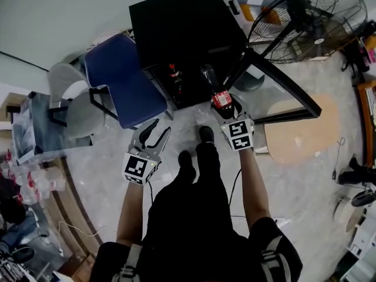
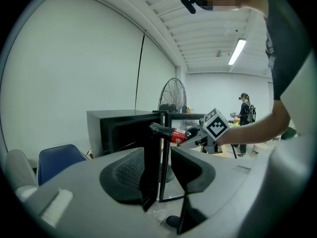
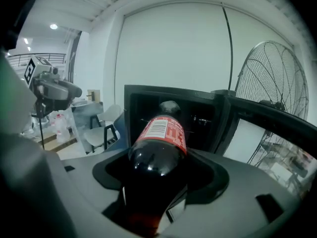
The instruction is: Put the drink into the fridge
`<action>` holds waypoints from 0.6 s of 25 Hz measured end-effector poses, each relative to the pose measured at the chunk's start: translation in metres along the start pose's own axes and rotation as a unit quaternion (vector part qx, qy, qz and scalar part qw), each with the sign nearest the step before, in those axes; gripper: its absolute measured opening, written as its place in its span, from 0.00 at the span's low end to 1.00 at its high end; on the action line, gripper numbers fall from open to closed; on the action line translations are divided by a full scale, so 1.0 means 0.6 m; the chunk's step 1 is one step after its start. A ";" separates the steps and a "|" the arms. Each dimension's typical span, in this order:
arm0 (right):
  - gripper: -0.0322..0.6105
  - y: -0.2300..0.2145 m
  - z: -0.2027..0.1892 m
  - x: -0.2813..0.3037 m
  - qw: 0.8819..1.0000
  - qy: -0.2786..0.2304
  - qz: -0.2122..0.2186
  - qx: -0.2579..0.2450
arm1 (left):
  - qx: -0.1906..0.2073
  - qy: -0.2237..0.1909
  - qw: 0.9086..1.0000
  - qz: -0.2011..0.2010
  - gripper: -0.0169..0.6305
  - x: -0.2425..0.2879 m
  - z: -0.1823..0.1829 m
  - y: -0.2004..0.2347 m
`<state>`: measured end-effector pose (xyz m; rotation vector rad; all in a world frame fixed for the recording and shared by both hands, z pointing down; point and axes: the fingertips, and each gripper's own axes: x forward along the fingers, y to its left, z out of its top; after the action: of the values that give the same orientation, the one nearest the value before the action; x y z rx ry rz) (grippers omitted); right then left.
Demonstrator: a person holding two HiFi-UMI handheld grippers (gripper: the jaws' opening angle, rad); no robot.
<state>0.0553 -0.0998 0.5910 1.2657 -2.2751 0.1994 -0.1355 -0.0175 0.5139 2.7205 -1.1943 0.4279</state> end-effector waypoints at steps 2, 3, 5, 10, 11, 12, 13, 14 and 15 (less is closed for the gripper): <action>0.55 -0.002 -0.008 0.012 1.000 0.001 0.003 -0.003 | -0.002 0.005 1.000 -0.007 0.29 0.016 -0.011 -0.006; 0.55 -0.003 -0.013 0.018 1.000 0.001 0.006 -0.004 | -0.002 0.006 1.000 -0.010 0.29 0.025 -0.015 -0.011; 0.55 -0.008 -0.021 0.028 1.000 0.002 0.011 -0.003 | -0.002 0.008 1.000 -0.018 0.29 0.046 -0.019 -0.021; 0.55 -0.016 -0.049 0.061 1.000 0.009 0.024 0.001 | -0.003 0.010 1.000 -0.029 0.29 0.093 -0.020 -0.043; 0.55 -0.018 -0.056 0.067 1.000 0.010 0.027 0.002 | -0.004 0.009 0.999 -0.030 0.29 0.101 -0.018 -0.046; 0.55 -0.020 -0.062 0.072 1.000 0.011 0.029 0.003 | -0.003 0.007 0.999 -0.031 0.29 0.108 -0.015 -0.047; 0.55 -0.023 -0.067 0.078 0.999 0.012 0.031 0.004 | -0.002 0.007 1.000 -0.030 0.29 0.115 -0.014 -0.047; 0.55 -0.027 -0.071 0.083 0.999 0.012 0.033 0.006 | -0.002 0.008 1.000 -0.030 0.29 0.121 -0.015 -0.046; 0.55 -0.030 -0.075 0.090 0.999 0.012 0.035 0.007 | -0.002 0.011 1.000 -0.029 0.29 0.127 -0.018 -0.044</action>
<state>0.0639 -0.1334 0.6544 1.1864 -2.3020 0.2558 -0.0693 -0.0503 0.5473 2.7319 -1.1063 0.4449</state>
